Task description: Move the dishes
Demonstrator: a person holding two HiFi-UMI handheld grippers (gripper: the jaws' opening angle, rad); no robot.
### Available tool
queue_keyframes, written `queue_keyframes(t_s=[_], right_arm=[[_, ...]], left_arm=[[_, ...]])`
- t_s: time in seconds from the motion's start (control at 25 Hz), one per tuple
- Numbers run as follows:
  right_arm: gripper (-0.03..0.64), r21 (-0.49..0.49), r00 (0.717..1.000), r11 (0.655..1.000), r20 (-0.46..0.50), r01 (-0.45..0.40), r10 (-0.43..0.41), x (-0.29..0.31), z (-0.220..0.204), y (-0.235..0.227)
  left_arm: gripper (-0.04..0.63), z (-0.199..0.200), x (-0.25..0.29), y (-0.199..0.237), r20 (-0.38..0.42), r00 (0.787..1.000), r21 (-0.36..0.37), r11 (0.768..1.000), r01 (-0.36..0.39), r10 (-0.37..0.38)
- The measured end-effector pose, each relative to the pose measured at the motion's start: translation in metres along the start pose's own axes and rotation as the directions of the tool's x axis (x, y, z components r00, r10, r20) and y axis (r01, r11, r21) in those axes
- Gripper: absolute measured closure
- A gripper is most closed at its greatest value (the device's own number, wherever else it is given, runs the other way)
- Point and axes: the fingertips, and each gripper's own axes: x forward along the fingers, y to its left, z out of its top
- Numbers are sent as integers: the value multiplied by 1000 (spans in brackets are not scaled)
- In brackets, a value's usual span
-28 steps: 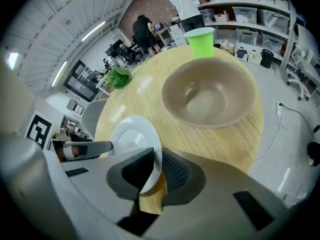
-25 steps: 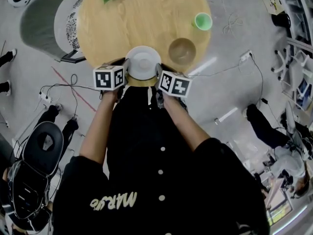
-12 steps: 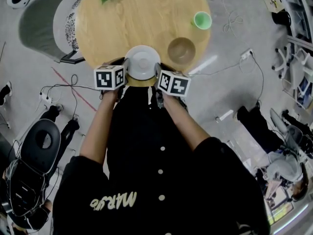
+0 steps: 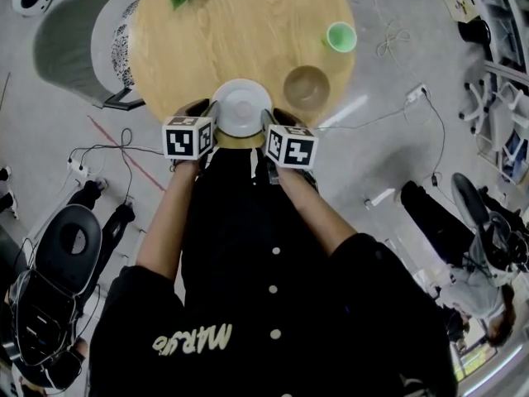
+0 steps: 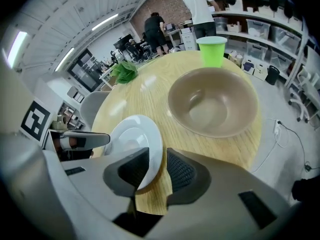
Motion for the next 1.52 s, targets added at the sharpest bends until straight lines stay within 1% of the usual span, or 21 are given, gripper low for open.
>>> queue_keyframes(t_s=[0.08,0.16,0.24,0.32,0.4,0.52,0.6,0.68,0.72,0.84,1.0,1.04,1.08,1.12,1.2,1.24,1.28,1.32,1.44,1.52], right_arm=[[501,-20,1000,1000,18,-22,22,-5,0,2],[503,-38,996,996,45,-75,77,-15,4,9],[518,-50,984,986,80,-157,160,-31,9,19],[541,-84,962,972,143,-221,232,-53,22,28],[576,-143,934,958,227,-249,277,-79,40,32],[602,-227,882,941,345,-253,320,-122,73,33],[618,-272,850,933,408,-235,333,-152,97,33],[618,-310,824,929,460,-202,332,-180,120,28],[618,-327,811,928,484,-181,329,-193,131,25],[618,-367,766,924,561,-110,314,-233,162,18],[620,-395,694,918,653,-31,304,-280,196,16],[620,-396,671,918,676,-16,304,-292,203,17],[620,-397,643,918,702,-3,306,-303,209,18],[620,-398,609,917,729,7,312,-315,215,19],[624,-404,530,915,780,20,333,-339,224,22],[627,-408,499,913,796,25,342,-348,227,23],[630,-412,479,911,806,33,347,-356,229,24],[630,-415,469,909,812,44,348,-361,231,25],[630,-429,453,898,822,96,344,-373,235,27],[630,-436,433,891,833,129,345,-382,236,29]], left_arm=[[521,5,-8,3,51,999,11,1000,-8,8],[522,15,-20,2,124,992,28,1000,-7,4],[522,27,-35,-2,205,979,49,999,3,-12],[525,40,-55,-8,293,956,75,997,9,-31],[541,57,-80,-16,384,922,104,995,8,-47],[575,83,-124,-30,507,860,151,988,-20,-60],[587,100,-155,-38,573,817,180,983,-47,-66],[591,117,-184,-47,631,772,206,976,-73,-75],[591,125,-197,-51,653,754,218,972,-88,-79],[592,141,-231,-61,694,714,254,959,-124,-91],[592,156,-269,-70,745,660,275,946,-174,-95],[592,160,-278,-71,758,646,274,944,-183,-95],[592,164,-287,-73,774,627,269,945,-188,-96],[592,169,-297,-74,792,602,262,946,-189,-99],[592,179,-317,-79,826,554,248,950,-192,-104],[592,183,-325,-81,838,536,244,949,-198,-104],[592,186,-333,-83,847,521,242,948,-205,-104],[592,189,-342,-85,856,506,241,947,-211,-105],[592,196,-366,-91,881,457,245,942,-230,-118],[592,197,-380,-94,895,428,249,936,-250,-124]])
